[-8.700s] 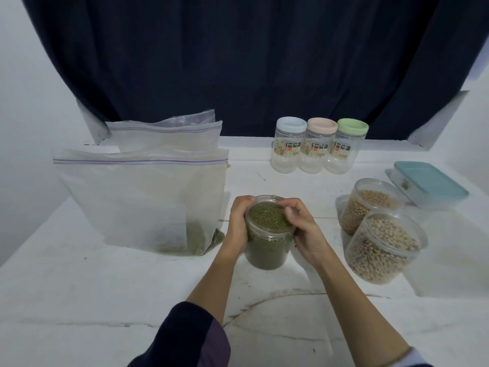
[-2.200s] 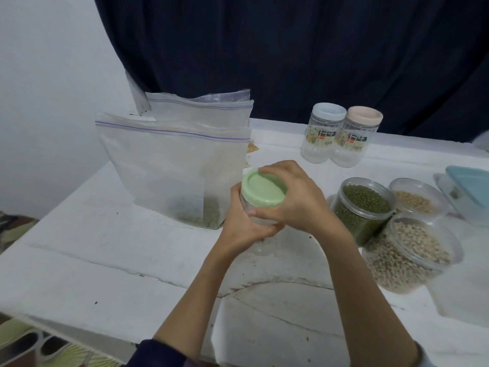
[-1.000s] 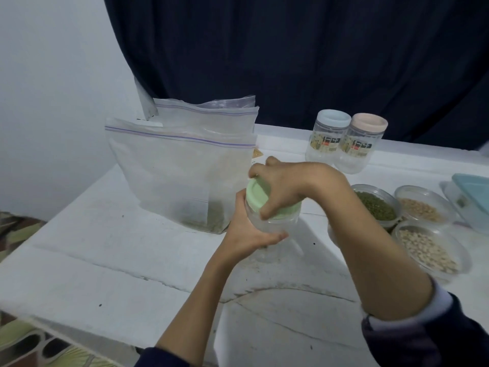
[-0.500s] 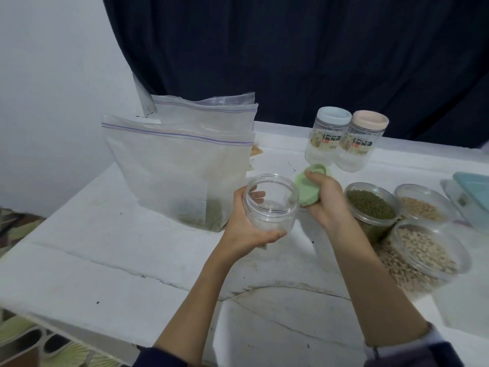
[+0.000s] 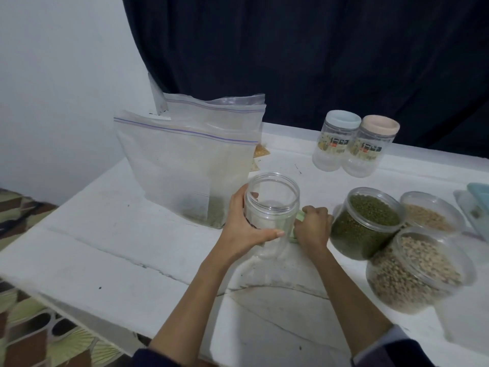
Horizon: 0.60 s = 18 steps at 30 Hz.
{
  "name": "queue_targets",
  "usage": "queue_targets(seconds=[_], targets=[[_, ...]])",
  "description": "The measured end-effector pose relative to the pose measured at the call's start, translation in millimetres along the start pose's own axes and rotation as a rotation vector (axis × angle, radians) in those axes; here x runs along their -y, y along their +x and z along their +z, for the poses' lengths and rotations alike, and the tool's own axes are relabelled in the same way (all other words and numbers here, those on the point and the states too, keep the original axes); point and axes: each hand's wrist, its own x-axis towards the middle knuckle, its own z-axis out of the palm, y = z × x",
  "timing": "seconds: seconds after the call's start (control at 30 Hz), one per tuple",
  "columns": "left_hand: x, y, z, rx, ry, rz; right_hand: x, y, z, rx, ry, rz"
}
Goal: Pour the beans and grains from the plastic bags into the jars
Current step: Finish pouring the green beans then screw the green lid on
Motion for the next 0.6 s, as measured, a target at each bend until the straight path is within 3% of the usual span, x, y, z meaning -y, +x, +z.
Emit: queue_targets(seconds=[0.1,0.27,0.33,0.5,0.6], targets=[[2,-3,0,-0.003,-0.010,0.039,3,2,-7,-0.003,-0.026,-0.049],[10,-17,-1,-0.091,-0.010,0.107,25,14,-38,-0.185,0.229,-0.194],[10,-21,-6,-0.242,-0.106,0.141,43,20,-55,-0.232,0.319,-0.264],[10,2,-54,-0.895,-0.076,0.173,108,29,-83,-0.094,0.324,-0.512],[1,29,-100,-1.083,0.006,0.217,147,24,-90,-0.079,0.271,-0.618]])
